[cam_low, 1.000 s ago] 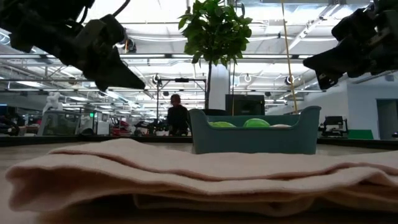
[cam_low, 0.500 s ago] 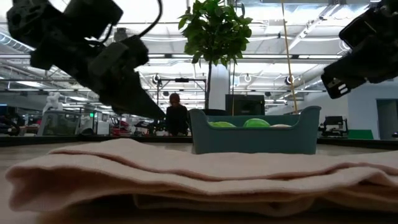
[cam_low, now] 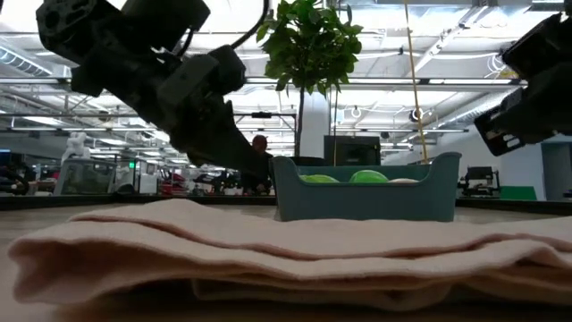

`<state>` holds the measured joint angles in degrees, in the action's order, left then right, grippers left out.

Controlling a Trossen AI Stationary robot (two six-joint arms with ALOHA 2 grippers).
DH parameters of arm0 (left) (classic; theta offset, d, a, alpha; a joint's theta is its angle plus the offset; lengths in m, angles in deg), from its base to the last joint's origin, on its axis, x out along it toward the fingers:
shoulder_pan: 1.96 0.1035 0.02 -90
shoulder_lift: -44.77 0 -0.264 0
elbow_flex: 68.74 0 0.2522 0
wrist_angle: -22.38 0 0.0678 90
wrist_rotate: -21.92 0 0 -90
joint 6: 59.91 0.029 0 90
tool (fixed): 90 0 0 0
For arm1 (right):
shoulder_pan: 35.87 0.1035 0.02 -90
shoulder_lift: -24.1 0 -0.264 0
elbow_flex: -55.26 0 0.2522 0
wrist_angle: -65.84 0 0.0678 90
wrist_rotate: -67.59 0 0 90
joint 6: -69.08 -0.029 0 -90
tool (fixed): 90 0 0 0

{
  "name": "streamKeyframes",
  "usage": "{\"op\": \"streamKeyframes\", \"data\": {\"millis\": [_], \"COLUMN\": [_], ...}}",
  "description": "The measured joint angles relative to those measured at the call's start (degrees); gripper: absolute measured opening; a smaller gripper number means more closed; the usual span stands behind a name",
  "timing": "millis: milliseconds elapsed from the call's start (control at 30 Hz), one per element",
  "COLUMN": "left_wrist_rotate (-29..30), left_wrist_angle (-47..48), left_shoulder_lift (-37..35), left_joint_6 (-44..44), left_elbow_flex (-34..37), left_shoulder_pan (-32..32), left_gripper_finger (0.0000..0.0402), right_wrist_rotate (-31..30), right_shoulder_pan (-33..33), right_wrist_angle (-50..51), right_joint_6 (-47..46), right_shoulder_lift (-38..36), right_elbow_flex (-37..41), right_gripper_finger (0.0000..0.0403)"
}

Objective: Pick and placing Produce into tupperware
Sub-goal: Adjust the blue bin

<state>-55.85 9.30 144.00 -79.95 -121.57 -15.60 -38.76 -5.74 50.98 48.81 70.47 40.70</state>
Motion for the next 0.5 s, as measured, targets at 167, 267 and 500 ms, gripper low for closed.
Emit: {"op": "streamKeyframes", "data": {"millis": [167,267,500], "left_wrist_rotate": [0.26,0.28,0.28], "left_wrist_angle": [0.12,-0.49,0.02], "left_shoulder_lift": [2.18,2.88,2.83], "left_joint_6": [-1.2,-1.28,-0.01], "left_elbow_flex": [-0.68,-1.43,-3.16], "left_shoulder_pan": [-0.75,-1.22,-2.17], "left_gripper_finger": [0.0,0.0,0.0], "right_wrist_rotate": [-0.18,-0.15,-0.12], "right_shoulder_pan": [0.22,0.7,0.72], "right_wrist_angle": [-4.17,-8.06,-13.44], "right_joint_6": [-3.05,-2.66,-2.06], "right_shoulder_lift": [6.23,9.96,15.37], "right_elbow_flex": [0.0,0.0,0.0], "right_gripper_finger": [0.0,0.0,0.0]}}
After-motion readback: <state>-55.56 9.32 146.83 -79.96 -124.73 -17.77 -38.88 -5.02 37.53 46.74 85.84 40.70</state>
